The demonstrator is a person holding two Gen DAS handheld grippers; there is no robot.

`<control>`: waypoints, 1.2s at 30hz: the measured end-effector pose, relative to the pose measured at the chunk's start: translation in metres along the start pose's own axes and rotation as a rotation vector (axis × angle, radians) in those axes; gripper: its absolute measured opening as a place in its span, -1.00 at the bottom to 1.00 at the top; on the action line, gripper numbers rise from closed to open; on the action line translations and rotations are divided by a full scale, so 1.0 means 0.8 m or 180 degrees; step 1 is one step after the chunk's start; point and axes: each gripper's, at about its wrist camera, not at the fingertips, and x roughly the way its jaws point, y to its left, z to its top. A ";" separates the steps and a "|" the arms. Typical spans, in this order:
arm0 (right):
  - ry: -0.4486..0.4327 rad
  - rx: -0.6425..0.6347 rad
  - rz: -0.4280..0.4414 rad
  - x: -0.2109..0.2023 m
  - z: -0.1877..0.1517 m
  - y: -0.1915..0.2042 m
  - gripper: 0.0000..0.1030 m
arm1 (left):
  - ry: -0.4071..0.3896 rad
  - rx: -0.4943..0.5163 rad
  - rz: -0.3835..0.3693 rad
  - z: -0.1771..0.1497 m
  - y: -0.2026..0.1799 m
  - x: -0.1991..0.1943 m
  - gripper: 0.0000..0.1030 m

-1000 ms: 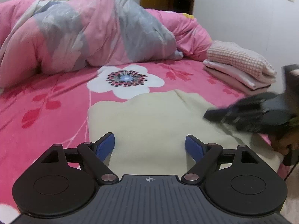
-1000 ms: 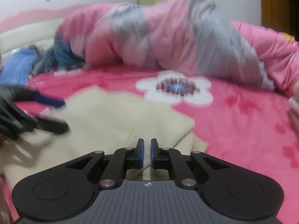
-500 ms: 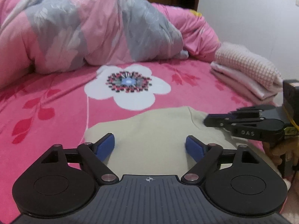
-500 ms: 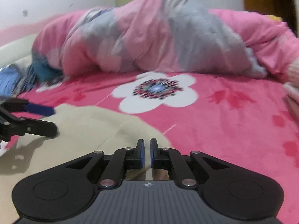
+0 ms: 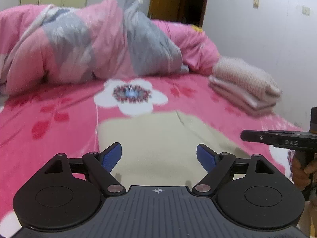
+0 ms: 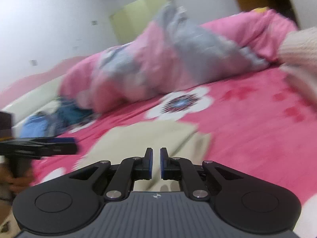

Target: Fold clothes

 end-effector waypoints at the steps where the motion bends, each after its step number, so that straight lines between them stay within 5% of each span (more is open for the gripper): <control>1: 0.0057 -0.0047 0.0091 0.004 -0.008 0.010 -0.88 | 0.0045 0.0016 0.0008 -0.006 -0.005 0.002 0.62; 7: 0.0223 -0.0234 -0.0106 0.029 -0.042 0.027 -0.88 | 0.0260 0.0224 0.0282 -0.039 -0.023 0.017 0.62; 13: 0.0007 -0.0251 0.0010 -0.012 -0.045 0.047 -0.87 | 0.0169 0.0172 0.0283 -0.040 -0.028 -0.006 0.62; 17: 0.0195 -0.0362 -0.0145 -0.002 -0.064 0.053 -0.84 | 0.0310 0.0154 0.0368 -0.055 -0.031 0.004 0.64; 23: 0.0151 -0.0459 -0.0119 -0.014 -0.063 0.077 -0.82 | 0.0132 0.0059 0.0353 -0.062 -0.032 -0.025 0.64; 29: 0.0309 -0.0697 -0.0231 0.004 -0.083 0.095 -0.75 | 0.0354 -0.0086 0.0349 -0.090 -0.018 -0.014 0.69; 31: 0.0314 -0.0647 -0.0264 -0.002 -0.074 0.101 -0.74 | 0.0278 -0.0174 0.0339 -0.088 -0.013 -0.025 0.67; 36: 0.0116 -0.0554 -0.0423 -0.016 -0.049 0.105 -0.37 | -0.0039 -0.0216 0.0368 -0.068 -0.008 -0.055 0.79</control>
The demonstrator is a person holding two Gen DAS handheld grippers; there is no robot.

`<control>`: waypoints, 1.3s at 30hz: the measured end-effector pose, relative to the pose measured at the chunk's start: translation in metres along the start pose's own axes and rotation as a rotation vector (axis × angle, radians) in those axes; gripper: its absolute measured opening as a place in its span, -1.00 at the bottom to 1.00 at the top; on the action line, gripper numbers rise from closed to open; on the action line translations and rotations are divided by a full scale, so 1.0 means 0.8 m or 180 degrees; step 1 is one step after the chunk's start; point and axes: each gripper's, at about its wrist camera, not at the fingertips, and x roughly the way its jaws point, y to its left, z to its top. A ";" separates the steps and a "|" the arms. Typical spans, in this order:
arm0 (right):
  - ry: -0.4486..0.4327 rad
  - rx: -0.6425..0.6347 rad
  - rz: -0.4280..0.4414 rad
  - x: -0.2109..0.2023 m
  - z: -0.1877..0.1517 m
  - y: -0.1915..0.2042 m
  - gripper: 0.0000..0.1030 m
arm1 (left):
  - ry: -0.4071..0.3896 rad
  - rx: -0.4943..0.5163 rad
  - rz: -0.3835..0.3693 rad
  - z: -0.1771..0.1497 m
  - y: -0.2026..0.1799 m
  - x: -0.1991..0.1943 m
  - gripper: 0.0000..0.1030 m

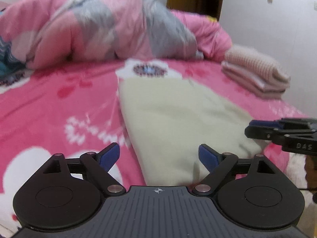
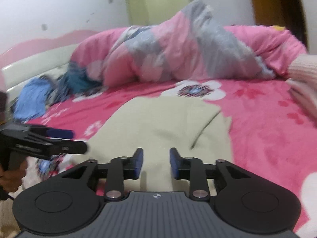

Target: Fold clothes

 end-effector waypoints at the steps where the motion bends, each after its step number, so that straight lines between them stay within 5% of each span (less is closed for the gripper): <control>1: -0.0017 0.0051 -0.0069 0.002 0.004 -0.003 -0.37 | -0.0031 -0.0028 0.0001 0.005 0.000 0.000 0.83; 6: 0.0039 0.0406 -0.0344 0.025 0.010 -0.019 -0.23 | 0.0136 -0.0107 0.0170 0.021 -0.004 0.036 0.98; 10: 0.0192 0.0335 -0.0547 0.042 0.002 -0.017 -0.09 | 0.0438 -0.0126 0.0331 0.017 -0.008 0.067 1.00; 16: 0.0238 0.0082 -0.0699 0.050 -0.005 -0.004 0.08 | 0.0511 -0.0217 0.0364 0.014 -0.011 0.073 1.00; 28: 0.0225 0.0084 -0.0705 0.051 -0.009 -0.006 0.17 | 0.0411 -0.0053 0.0728 0.044 -0.035 0.058 1.00; 35: 0.0227 -0.0041 -0.0738 0.048 -0.010 -0.001 0.23 | 0.0677 0.0086 0.0979 0.047 -0.058 0.092 1.00; 39: 0.0146 0.0052 -0.0697 0.039 -0.001 -0.009 0.22 | 0.0617 0.0086 0.1009 0.041 -0.059 0.089 1.00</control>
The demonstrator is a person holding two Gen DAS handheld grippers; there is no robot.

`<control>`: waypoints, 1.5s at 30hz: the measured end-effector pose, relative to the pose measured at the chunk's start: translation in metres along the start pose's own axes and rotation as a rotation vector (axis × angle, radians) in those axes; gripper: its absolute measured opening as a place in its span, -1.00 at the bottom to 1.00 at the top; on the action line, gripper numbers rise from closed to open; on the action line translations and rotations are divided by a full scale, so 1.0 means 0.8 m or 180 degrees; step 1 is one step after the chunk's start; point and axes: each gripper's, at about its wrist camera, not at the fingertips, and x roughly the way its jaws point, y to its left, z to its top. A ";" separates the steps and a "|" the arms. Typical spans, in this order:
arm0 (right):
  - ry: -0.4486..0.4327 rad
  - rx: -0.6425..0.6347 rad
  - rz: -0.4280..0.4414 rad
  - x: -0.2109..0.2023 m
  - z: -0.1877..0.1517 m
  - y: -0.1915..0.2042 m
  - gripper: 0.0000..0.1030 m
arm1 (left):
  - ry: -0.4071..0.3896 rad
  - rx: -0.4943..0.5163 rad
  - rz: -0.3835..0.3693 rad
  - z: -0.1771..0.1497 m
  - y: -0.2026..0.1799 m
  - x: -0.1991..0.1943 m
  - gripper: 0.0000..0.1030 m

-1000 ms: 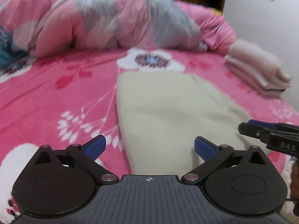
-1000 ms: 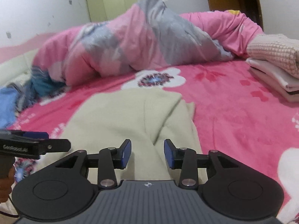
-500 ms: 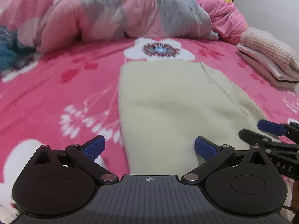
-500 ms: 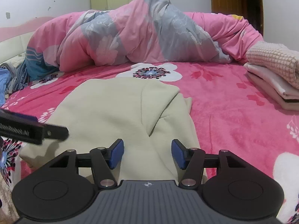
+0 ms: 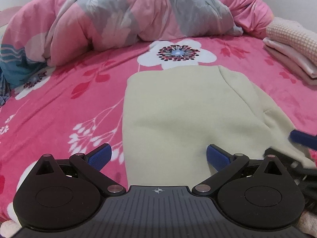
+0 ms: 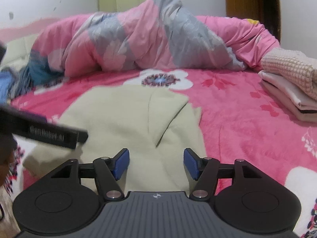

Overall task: Fold clothes
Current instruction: 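Position both open grippers at the end of the folded beige hoodie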

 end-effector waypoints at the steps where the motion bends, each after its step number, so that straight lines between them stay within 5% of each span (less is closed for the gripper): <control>1: -0.0085 0.0037 0.0009 -0.004 0.004 -0.003 0.22 | 0.0007 -0.0013 -0.0011 -0.001 0.001 0.000 1.00; 5: -0.0240 0.0005 0.0017 -0.007 0.015 -0.007 0.16 | 0.0102 -0.0163 -0.0093 0.002 0.009 0.003 1.00; 10: -0.0020 -0.0044 0.0054 0.022 0.004 -0.006 -0.25 | 0.0152 -0.0281 -0.0170 0.001 0.014 0.006 1.00; 45: -0.0036 -0.0122 0.0024 0.027 -0.008 0.000 -0.23 | 0.0243 -0.0445 -0.0321 -0.001 0.025 0.012 1.00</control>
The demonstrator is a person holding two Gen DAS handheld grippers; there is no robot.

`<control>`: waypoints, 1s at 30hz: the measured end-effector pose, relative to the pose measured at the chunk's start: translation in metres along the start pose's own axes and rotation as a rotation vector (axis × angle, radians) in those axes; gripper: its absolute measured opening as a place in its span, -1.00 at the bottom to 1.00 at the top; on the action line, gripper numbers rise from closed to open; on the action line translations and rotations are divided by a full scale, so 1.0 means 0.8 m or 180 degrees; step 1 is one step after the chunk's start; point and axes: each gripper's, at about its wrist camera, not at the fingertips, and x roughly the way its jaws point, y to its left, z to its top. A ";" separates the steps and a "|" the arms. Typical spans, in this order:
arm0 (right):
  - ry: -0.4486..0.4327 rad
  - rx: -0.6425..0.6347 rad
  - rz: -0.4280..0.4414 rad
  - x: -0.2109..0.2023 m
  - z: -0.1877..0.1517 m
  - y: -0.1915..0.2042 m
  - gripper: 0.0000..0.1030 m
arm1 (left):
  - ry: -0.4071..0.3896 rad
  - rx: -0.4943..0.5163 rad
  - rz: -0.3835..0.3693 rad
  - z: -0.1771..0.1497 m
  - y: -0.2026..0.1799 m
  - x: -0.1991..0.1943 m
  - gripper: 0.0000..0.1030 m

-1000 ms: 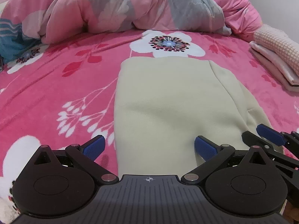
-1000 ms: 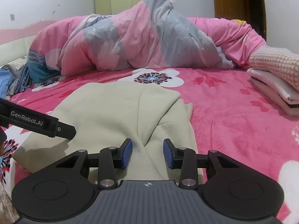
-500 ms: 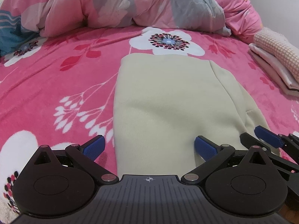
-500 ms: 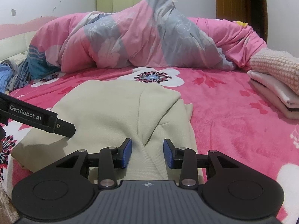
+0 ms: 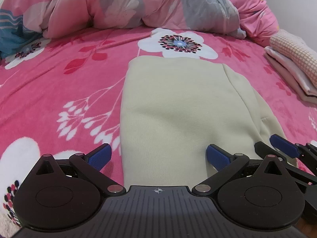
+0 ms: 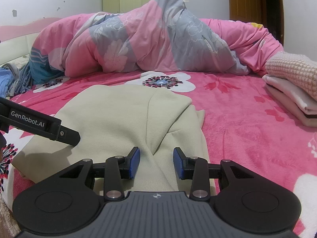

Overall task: Fold clothes
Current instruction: 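Position both open grippers at the end of the folded beige hoodie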

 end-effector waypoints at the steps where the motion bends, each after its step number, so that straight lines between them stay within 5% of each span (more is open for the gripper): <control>1: -0.0001 -0.0001 -0.0001 0.000 0.000 0.000 -0.23 | -0.0001 0.0001 0.0003 0.000 0.000 0.000 1.00; 23: -0.0086 0.0046 0.0081 -0.002 -0.008 -0.005 -0.22 | -0.0276 0.0376 0.0196 -0.011 -0.017 -0.006 1.00; 30: -0.0189 0.0115 0.0141 -0.011 -0.006 -0.012 -0.24 | -0.0391 0.0215 0.0082 -0.013 -0.007 -0.009 1.00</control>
